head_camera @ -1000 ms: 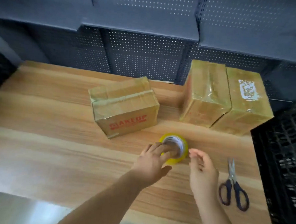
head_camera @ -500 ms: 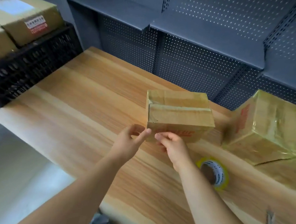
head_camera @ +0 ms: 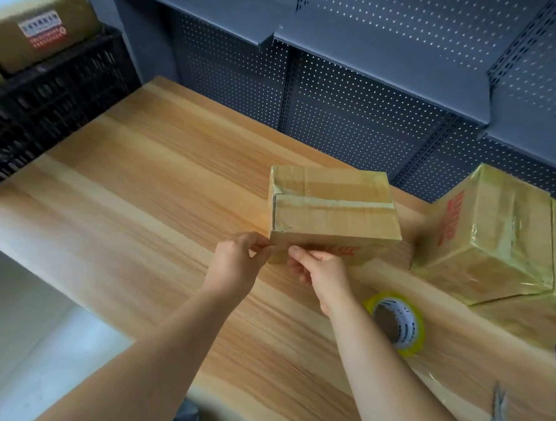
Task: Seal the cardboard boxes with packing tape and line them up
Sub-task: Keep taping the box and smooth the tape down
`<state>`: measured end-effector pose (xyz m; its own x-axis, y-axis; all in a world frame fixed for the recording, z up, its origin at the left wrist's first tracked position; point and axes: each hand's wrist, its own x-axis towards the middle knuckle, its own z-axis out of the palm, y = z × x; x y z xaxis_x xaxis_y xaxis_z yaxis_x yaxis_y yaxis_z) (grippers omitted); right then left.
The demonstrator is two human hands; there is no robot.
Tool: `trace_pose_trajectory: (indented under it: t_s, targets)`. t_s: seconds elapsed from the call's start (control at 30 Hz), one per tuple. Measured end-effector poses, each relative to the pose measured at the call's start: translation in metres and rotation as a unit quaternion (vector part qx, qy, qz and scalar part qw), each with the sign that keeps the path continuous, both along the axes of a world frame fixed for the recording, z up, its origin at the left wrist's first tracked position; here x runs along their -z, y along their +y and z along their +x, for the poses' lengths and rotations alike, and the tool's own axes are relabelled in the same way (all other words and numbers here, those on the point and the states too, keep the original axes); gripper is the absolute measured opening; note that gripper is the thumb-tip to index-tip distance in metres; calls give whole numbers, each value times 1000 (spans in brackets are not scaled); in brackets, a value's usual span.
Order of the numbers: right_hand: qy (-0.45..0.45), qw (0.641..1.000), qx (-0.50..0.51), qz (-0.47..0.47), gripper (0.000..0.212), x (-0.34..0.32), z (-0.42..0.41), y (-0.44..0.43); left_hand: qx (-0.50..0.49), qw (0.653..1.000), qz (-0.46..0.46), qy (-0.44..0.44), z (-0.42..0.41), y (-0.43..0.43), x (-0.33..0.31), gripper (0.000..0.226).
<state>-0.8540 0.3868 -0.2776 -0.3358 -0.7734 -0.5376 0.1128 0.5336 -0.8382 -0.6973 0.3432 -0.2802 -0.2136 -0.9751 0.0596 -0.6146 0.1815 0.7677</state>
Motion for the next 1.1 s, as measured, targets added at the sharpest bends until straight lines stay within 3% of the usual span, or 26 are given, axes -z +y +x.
trace_pose_trajectory:
  t_s: [0.2, 0.3, 0.43, 0.47, 0.53, 0.6, 0.67, 0.73, 0.77, 0.9, 1.1]
  targets:
    - [64, 998, -19, -20, 34, 9, -4, -13, 20, 996, -75, -36, -4, -10, 4, 11]
    - [134, 988, -75, 21, 40, 14, -11, -16, 21, 993, -103, -52, -5, -12, 6, 12]
    - [280, 933, -180, 134, 28, 6, -22, 2, -21, 990, 37, -137, 1, -20, 14, 20]
    - [331, 921, -184, 96, 28, 0, -23, 8, -26, 982, 82, -167, 6, -23, 17, 26]
    - [436, 884, -135, -106, 27, -19, -21, 19, -25, 977, 124, -174, 18, -23, 18, 48]
    - [514, 805, -111, -276, 26, -43, -19, 18, 2, 992, 29, -124, 26, -22, 12, 79]
    - [584, 746, -177, -267, 52, -56, -20, 2, 64, 988, -107, -93, 24, -28, -3, 89]
    - [619, 721, -263, -170, 81, -58, -21, -17, 134, 967, -175, -131, 14, -41, -16, 76]
    - [625, 712, -288, -141, 84, -55, -21, -23, 163, 953, -198, -164, 9, -47, -18, 68]
    - [662, 680, -287, -131, 73, -34, -23, -32, 209, 911, -293, -203, 5, -64, -9, 54]
    - [710, 630, -290, -121, 89, -22, -21, -32, 217, 898, -329, -194, 10, -70, -2, 77]
